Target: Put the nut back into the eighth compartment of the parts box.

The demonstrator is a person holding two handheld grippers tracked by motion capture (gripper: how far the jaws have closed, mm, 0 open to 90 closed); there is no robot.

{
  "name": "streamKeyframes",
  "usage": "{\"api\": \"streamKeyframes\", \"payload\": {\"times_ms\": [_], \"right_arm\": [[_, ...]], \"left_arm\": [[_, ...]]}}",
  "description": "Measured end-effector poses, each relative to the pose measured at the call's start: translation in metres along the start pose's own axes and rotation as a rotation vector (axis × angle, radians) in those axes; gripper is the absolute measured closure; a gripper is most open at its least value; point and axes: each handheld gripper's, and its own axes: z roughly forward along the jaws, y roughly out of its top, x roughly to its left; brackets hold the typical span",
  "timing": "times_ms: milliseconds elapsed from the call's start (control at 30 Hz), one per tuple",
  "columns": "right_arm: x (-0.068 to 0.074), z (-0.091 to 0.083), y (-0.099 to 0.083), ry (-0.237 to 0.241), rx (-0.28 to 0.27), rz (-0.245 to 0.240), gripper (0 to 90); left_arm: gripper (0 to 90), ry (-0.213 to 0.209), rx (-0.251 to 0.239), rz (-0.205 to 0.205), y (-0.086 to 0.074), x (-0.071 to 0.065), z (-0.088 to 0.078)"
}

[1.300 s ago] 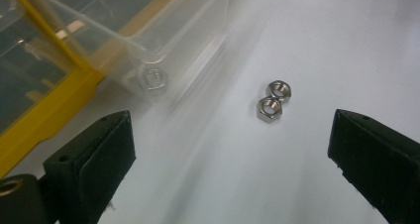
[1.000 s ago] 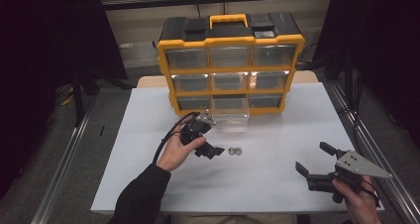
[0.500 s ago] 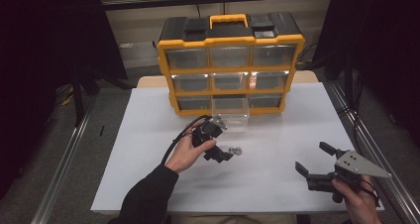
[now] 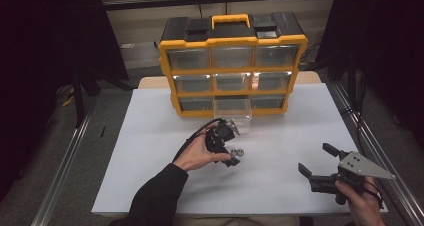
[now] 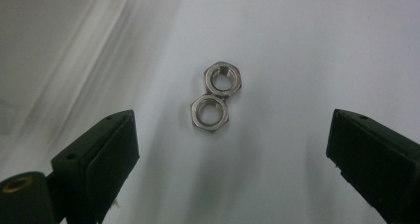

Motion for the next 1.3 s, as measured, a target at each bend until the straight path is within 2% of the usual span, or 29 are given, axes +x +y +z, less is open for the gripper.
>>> {"api": "streamKeyframes", "payload": {"times_ms": [133, 200, 300, 333, 400, 433, 467, 533, 567, 600, 633, 733, 767, 800, 833, 867, 900, 967, 1033, 1200, 1233, 1267, 1300], "right_arm": [[0.000, 0.000, 0.000, 0.002, 0.002, 0.001, 0.1], [0.000, 0.000, 0.000, 0.002, 0.006, -0.001, 0.1], [0.000, 0.000, 0.000, 0.000, 0.005, -0.001, 0.1], [0.000, 0.000, 0.000, 0.000, 0.006, -0.002, 0.1], [0.000, 0.000, 0.000, 0.002, 0.007, 0.000, 0.0], [0.000, 0.000, 0.000, 0.001, 0.007, 0.000, 0.1], [0.000, 0.000, 0.000, 0.002, 0.006, -0.001, 0.0], [0.000, 0.000, 0.000, 0.001, 0.006, -0.001, 0.0], [0.000, 0.000, 0.000, 0.002, 0.006, -0.001, 0.0], [0.000, 0.000, 0.000, 0.002, 0.006, -0.001, 0.1], [0.000, 0.000, 0.000, 0.002, 0.007, -0.001, 0.1], [0.000, 0.000, 0.000, 0.000, 0.006, -0.002, 0.1], [0.000, 0.000, 0.000, 0.000, 0.005, -0.003, 0.1], [0.000, 0.000, 0.000, 0.001, 0.004, -0.003, 0.1], [0.000, 0.000, 0.000, 0.002, 0.005, -0.004, 0.0], [0.000, 0.000, 0.000, 0.002, 0.004, -0.004, 0.0], [0.000, 0.000, 0.000, 0.001, 0.005, -0.003, 0.1], [0.000, 0.000, 0.000, 0.003, 0.006, -0.001, 0.1], [0.000, 0.000, 0.000, 0.007, 0.009, -0.002, 0.1], [0.000, 0.001, 0.000, 0.003, 0.005, -0.003, 0.1], [0.000, 0.001, 0.000, 0.003, 0.006, -0.001, 0.0], [0.000, 0.001, 0.000, 0.003, 0.005, -0.002, 0.1], [0.000, 0.001, 0.000, 0.004, 0.007, -0.002, 0.1]], "left_arm": [[6.2, 0.033, 0.009, -0.020, 0.000, 0.004, 0.002], [7.0, 0.026, 0.022, -0.015, 0.001, 0.005, 0.003], [16.3, 0.023, 0.037, -0.030, 0.002, 0.007, 0.006], [20.0, 0.012, 0.045, -0.027, 0.003, 0.008, 0.006], [25.5, 0.019, 0.063, -0.030, 0.004, 0.009, 0.008], [27.3, 0.016, 0.058, -0.029, 0.004, 0.010, 0.010], [29.3, 0.006, 0.061, -0.044, 0.004, 0.010, 0.011], [39.1, -0.002, 0.074, -0.026, 0.005, 0.011, 0.012], [40.7, -0.010, 0.081, -0.030, 0.006, 0.011, 0.014], [43.0, -0.006, 0.078, -0.014, 0.006, 0.012, 0.015], [45.4, -0.015, 0.096, -0.030, 0.007, 0.010, 0.016], [52.2, -0.009, 0.097, -0.030, 0.010, 0.010, 0.017], [54.4, -0.014, 0.099, -0.007, 0.012, 0.012, 0.018], [54.9, -0.015, 0.109, -0.024, 0.013, 0.010, 0.019], [55.2, -0.014, 0.136, 0.004, 0.015, 0.011, 0.018], [56.0, -0.005, 0.144, 0.017, 0.017, 0.010, 0.020], [55.9, -0.010, 0.161, 0.022, 0.018, 0.009, 0.020], [58.0, 0.013, 0.163, 0.007, 0.020, 0.006, 0.022], [60.2, 0.014, 0.194, 0.035, 0.023, 0.008, 0.022], [64.6, 0.016, 0.207, 0.037, 0.025, 0.009, 0.023], [65.0, 0.016, 0.209, 0.035, 0.025, 0.008, 0.023], [65.4, 0.019, 0.196, 0.016, 0.025, 0.007, 0.024], [65.8, 0.018, 0.195, 0.019, 0.025, 0.007, 0.024]]}}
